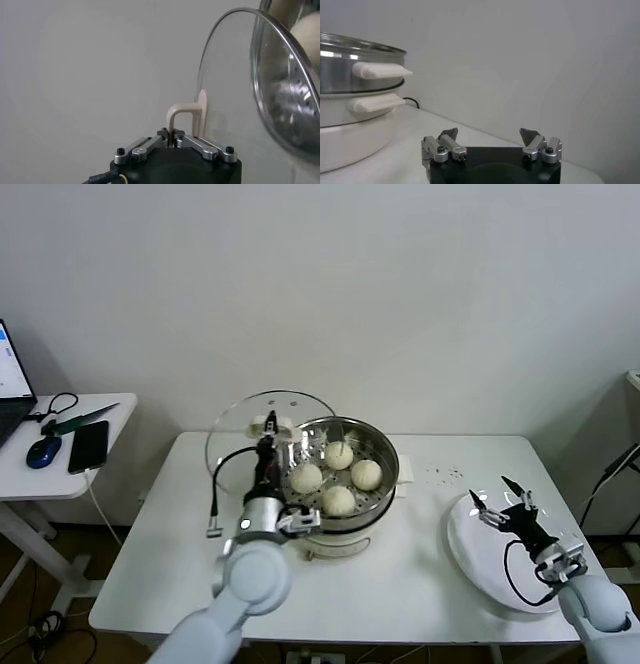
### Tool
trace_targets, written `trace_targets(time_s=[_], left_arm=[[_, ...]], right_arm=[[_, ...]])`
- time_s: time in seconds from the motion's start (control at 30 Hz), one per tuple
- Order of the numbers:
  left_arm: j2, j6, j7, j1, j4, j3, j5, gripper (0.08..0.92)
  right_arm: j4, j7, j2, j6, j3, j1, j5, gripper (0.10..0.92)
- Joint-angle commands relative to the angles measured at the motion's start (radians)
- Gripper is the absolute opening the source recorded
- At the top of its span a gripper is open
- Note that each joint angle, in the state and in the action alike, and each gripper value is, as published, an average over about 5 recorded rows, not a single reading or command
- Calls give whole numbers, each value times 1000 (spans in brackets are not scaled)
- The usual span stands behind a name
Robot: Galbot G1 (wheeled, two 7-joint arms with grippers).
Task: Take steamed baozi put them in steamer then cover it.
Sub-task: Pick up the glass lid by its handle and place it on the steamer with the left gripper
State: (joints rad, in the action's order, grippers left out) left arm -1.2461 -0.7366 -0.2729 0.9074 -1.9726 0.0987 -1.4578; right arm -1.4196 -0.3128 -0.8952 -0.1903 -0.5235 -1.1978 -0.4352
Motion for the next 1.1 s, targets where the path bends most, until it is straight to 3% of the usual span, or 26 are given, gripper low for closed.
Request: trace_targets(time_s=[0.03, 0.3, 1.1], left_arm=[[-231, -49, -70, -111, 201, 124, -101, 137], [-306, -49, -39, -100, 298, 133, -107, 137], [-306, -49, -31, -80, 343, 111, -115, 137]], right_arm=[[23, -3, -3, -5, -10, 5, 7, 823], [31, -9, -7, -12, -20, 0, 10, 823], [41, -20, -16, -23, -31, -2, 21, 823]])
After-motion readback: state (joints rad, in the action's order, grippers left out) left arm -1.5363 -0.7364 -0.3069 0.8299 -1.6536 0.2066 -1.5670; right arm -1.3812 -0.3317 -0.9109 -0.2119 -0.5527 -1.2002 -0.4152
